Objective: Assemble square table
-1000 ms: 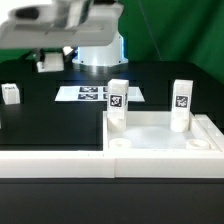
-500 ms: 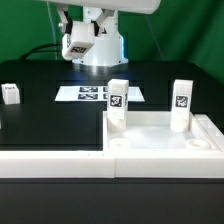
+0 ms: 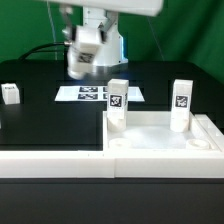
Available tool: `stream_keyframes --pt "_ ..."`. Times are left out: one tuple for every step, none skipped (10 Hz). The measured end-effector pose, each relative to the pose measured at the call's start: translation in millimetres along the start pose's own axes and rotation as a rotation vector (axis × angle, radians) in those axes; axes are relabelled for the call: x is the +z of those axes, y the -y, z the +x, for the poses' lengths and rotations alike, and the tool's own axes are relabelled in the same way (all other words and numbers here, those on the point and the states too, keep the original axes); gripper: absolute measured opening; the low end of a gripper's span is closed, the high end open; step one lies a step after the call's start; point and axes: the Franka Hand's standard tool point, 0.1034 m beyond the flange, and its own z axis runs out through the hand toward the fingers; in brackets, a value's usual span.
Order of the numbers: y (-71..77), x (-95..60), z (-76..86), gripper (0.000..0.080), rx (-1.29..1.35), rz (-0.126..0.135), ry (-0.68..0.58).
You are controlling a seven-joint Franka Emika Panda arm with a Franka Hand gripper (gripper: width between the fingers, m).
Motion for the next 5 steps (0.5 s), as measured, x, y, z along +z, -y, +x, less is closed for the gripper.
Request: stream_keyframes --pt "18.1 -3.1 25.2 0.029 0.02 0.014 -0.099" --pt "36.6 -9.4 47.2 0.029 0.07 0.025 -0.194" --pt "54.9 -24.7 68.3 0.029 0.136 0.043 -0.233" --pt "59.0 -43.3 88.6 0.029 0.153 0.046 -0.285" --pt "54.0 -56.0 95.8 0.029 0.154 0.044 -0.318"
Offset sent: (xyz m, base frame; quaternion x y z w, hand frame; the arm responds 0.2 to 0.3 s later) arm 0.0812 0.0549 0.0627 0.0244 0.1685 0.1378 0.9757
